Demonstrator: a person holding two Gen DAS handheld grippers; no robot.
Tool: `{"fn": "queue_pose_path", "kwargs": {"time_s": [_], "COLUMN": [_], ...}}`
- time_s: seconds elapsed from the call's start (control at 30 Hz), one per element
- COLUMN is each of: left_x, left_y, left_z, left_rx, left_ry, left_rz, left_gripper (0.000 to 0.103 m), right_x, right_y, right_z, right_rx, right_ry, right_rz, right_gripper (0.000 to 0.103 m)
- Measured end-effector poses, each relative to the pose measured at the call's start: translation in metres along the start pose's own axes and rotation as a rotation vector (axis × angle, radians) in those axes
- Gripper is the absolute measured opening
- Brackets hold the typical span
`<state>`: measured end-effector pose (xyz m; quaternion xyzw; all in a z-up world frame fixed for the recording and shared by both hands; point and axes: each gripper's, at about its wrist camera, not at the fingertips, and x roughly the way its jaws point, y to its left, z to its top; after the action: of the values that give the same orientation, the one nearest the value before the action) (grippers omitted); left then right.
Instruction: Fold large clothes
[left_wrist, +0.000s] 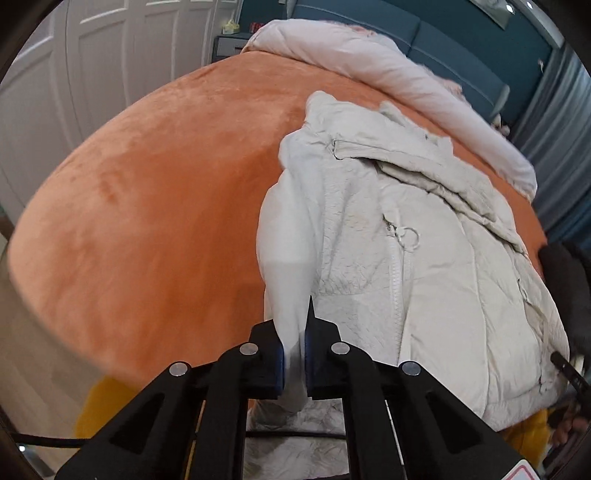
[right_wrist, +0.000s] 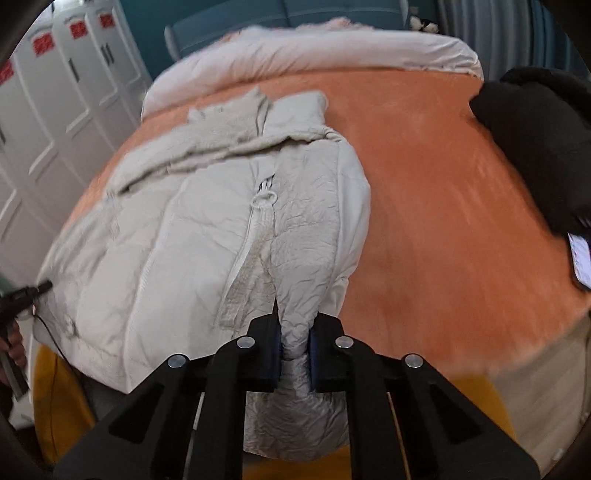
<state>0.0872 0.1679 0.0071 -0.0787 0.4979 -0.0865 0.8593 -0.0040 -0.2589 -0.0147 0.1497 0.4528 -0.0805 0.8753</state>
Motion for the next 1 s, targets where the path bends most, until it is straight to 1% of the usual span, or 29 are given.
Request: {"fn": "queue_pose_path", "kwargs": {"time_s": [0.07, 0.1, 0.13, 0.17, 0.2, 0.23, 0.27, 0.3, 0.33, 0.37, 0.4, 0.47, 0.5, 0.57, 0.6, 0.67, 0.7, 0.77, 0.8, 0.83, 0.87, 0.93, 1.0], "left_x": [-0.01, -0.013, -0.015, -0.023, -0.032, -0.041, -0.051, -0.063, -0.072, -0.081, -0.087, -0.087, -0.082, -0.065, -0.051, -0.026, -0.006, 0.027, 0.054, 0.068, 0.094, 0.116, 0.141], "left_y": [0.006, 0.009, 0.01, 0.011, 0.01, 0.009, 0.004, -0.004, -0.011, -0.018, -0.025, -0.038, -0.046, -0.061, -0.071, -0.085, -0.092, -0.099, -0.101, -0.102, -0.099, -0.093, -0.088], "left_z": [-0.025, -0.041, -0.051, -0.059, -0.059, -0.057, -0.05, -0.034, -0.023, -0.009, 0.007, 0.037, 0.054, 0.083, 0.1, 0.122, 0.135, 0.151, 0.163, 0.167, 0.176, 0.18, 0.185], "left_rx": [0.004, 0.008, 0.008, -0.001, -0.011, -0.017, -0.013, 0.0, 0.013, 0.026, 0.034, 0.037, 0.031, 0.023, 0.019, 0.013, 0.006, -0.018, -0.032, -0.042, -0.062, -0.085, -0.072], "left_ry": [0.031, 0.05, 0.055, 0.042, 0.019, -0.011, -0.043, -0.093, -0.142, -0.198, -0.25, -0.314, -0.34, -0.365, -0.385, -0.395, -0.388, -0.364, -0.338, -0.32, -0.282, -0.266, -0.243], "left_rz": [0.027, 0.052, 0.069, 0.091, 0.101, 0.102, 0.092, 0.075, 0.066, 0.058, 0.044, -0.01, -0.037, -0.059, -0.053, -0.044, -0.043, -0.018, -0.003, 0.019, 0.031, 0.065, 0.116], "left_gripper": [0.006, 0.009, 0.013, 0.017, 0.019, 0.019, 0.019, 0.022, 0.032, 0.039, 0.045, 0.046, 0.046, 0.046, 0.046, 0.046, 0.046, 0.046, 0.046, 0.046, 0.046, 0.046, 0.046], "right_x": [-0.003, -0.002, -0.003, -0.004, -0.01, -0.019, -0.03, -0.038, -0.047, -0.055, -0.063, -0.063, -0.059, -0.049, -0.037, -0.009, 0.004, 0.035, 0.056, 0.077, 0.098, 0.13, 0.166], "right_y": [-0.003, -0.002, -0.005, -0.006, -0.008, -0.009, -0.009, -0.01, -0.009, -0.009, -0.008, 0.004, 0.014, 0.031, 0.05, 0.084, 0.097, 0.123, 0.139, 0.152, 0.165, 0.186, 0.207], "right_z": [-0.033, -0.044, -0.057, -0.063, -0.065, -0.06, -0.051, -0.04, -0.029, -0.018, -0.002, 0.035, 0.05, 0.075, 0.093, 0.126, 0.138, 0.164, 0.181, 0.197, 0.211, 0.236, 0.261], "right_rx": [-0.02, -0.03, -0.039, -0.041, -0.035, -0.028, -0.029, -0.031, -0.031, -0.027, -0.023, -0.038, -0.051, -0.078, -0.104, -0.165, -0.185, -0.214, -0.228, -0.235, -0.244, -0.249, -0.256], "right_ry": [0.078, 0.105, 0.129, 0.137, 0.118, 0.085, 0.038, -0.006, -0.057, -0.109, -0.172, -0.266, -0.297, -0.34, -0.366, -0.387, -0.385, -0.366, -0.343, -0.326, -0.305, -0.279, -0.246], "right_rz": [-0.023, -0.033, -0.048, -0.06, -0.075, -0.096, -0.138, -0.168, -0.192, -0.206, -0.207, -0.159, -0.13, -0.062, -0.01, 0.063, 0.089, 0.148, 0.175, 0.189, 0.203, 0.21, 0.211], "right_gripper": [0.011, 0.013, 0.019, 0.022, 0.025, 0.031, 0.034, 0.036, 0.036, 0.036, 0.037, 0.037, 0.037, 0.037, 0.037, 0.037, 0.036, 0.036, 0.036, 0.036, 0.036, 0.037, 0.036]}}
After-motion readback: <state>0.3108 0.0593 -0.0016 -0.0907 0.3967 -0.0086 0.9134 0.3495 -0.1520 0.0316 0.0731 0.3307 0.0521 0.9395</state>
